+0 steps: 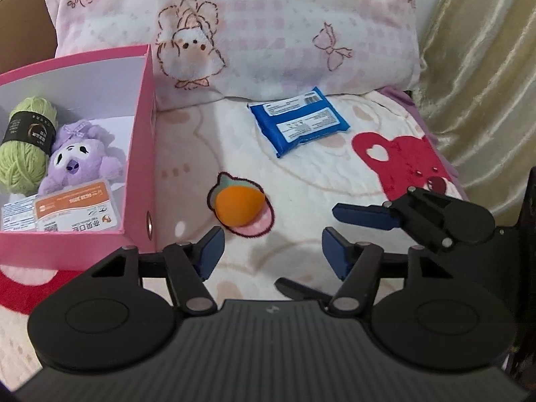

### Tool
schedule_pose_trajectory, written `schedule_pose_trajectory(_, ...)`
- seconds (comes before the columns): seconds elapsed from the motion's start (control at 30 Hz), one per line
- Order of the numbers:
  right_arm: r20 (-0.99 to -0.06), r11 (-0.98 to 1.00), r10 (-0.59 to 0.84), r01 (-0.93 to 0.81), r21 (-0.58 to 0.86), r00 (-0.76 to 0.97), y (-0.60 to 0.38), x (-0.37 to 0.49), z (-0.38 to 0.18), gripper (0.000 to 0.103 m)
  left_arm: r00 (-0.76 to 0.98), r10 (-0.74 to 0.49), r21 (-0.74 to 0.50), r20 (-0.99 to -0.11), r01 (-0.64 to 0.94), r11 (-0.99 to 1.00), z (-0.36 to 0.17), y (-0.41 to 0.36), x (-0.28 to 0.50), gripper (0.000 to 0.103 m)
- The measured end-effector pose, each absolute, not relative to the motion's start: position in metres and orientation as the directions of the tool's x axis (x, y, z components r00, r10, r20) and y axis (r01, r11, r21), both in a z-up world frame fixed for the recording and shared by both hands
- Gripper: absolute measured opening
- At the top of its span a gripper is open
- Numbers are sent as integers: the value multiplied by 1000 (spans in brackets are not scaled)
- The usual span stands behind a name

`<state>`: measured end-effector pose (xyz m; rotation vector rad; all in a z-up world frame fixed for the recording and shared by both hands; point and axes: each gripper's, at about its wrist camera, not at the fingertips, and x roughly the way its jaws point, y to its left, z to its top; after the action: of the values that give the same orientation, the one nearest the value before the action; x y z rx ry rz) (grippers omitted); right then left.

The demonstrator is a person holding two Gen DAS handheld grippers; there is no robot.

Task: Organize objects
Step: 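Move the left tool to the orange sponge and close on it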

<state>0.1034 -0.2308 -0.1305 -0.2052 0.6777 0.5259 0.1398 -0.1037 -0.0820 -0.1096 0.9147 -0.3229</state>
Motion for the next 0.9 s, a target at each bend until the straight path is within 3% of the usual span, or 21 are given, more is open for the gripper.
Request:
schedule_pose_trajectory(0.03, -637, 850, 396, -526, -18, 661, -230, 105, -134, 78, 573, -315, -232, -757, 215, 949, -86, -103, 142, 56)
schedule_pose_trajectory(0.2, -615, 877, 380, -481, 0, 691, -229, 115, -149, 78, 573, -301, -263, -762, 151, 953, -103, -104, 155, 53)
schedule_pose_trajectory(0.37, -644, 883, 390, -465, 60, 658, -225, 127, -148, 78, 570, -292, -256, -768, 146, 956, -117, -107, 168, 46)
schedule_pose_trajectory(0.53, -667, 870, 388, -491, 38, 636, -218, 137, -159, 78, 613, -200, -149, -764, 135, 980, -126, -117, 173, 42)
schedule_pose_trajectory(0.77, -663, 873, 393, -484, 52, 637, -216, 153, -166, 71, 609, -226, -188, -760, 127, 974, -133, -111, 179, 27)
schedule_pose_trajectory(0.9, -670, 869, 381, -494, 25, 637, -213, 156, -171, 66, 602, -261, -214, -755, 150, 965, -133, -108, 180, 25)
